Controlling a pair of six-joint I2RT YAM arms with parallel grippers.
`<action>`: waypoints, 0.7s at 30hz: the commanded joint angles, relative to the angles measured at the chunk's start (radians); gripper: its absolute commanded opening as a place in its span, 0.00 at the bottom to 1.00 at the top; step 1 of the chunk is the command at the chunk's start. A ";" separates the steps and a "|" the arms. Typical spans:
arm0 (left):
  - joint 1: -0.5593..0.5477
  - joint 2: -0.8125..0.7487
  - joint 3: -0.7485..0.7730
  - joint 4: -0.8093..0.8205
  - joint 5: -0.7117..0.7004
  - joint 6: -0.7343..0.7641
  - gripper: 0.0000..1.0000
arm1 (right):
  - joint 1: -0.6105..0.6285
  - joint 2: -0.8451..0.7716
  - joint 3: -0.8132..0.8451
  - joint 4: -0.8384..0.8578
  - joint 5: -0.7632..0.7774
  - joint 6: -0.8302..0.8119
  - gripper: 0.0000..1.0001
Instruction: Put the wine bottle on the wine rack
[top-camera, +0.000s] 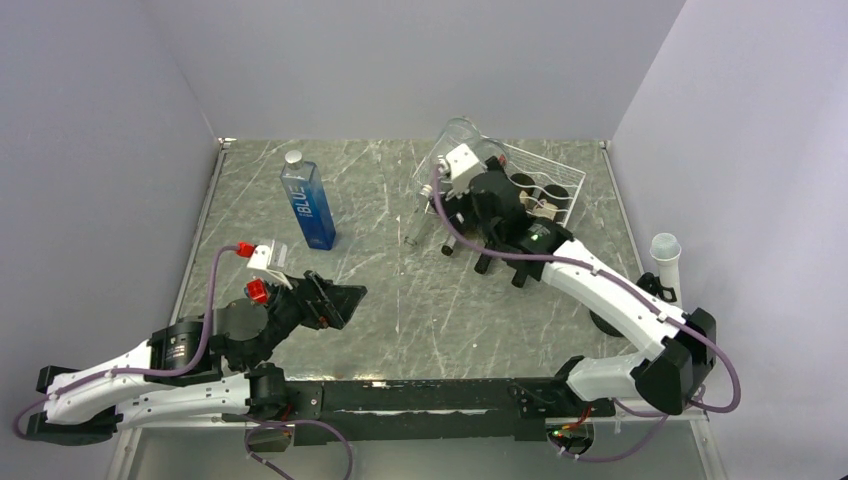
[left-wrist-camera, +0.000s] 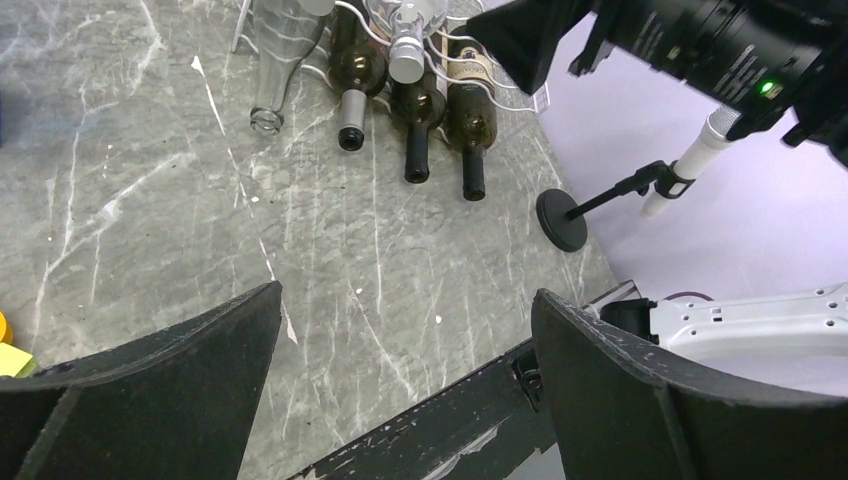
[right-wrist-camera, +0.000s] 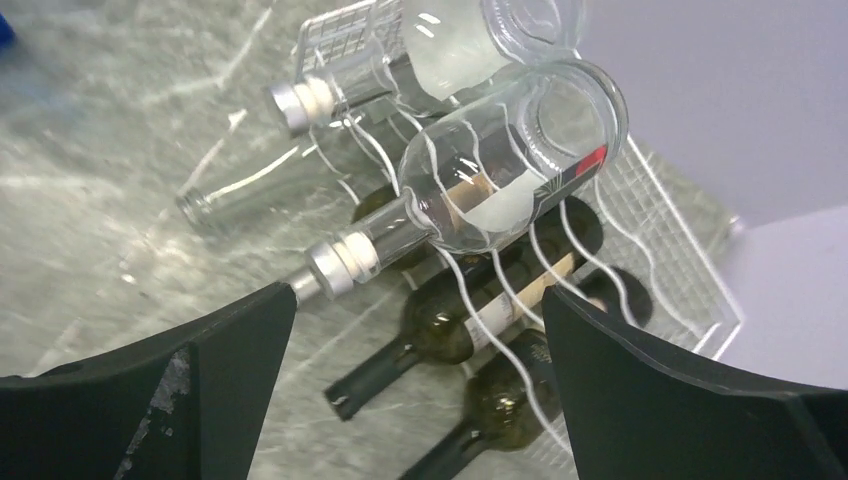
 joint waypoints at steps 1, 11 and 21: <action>-0.004 0.009 0.036 0.030 0.000 0.014 0.99 | -0.042 -0.002 0.120 -0.201 -0.028 0.414 0.97; -0.004 0.038 0.031 0.024 0.013 -0.006 0.99 | -0.212 0.026 0.030 -0.178 -0.245 0.925 0.94; -0.004 0.028 0.017 0.005 0.001 -0.020 0.99 | -0.261 0.161 0.027 -0.053 -0.418 0.990 0.84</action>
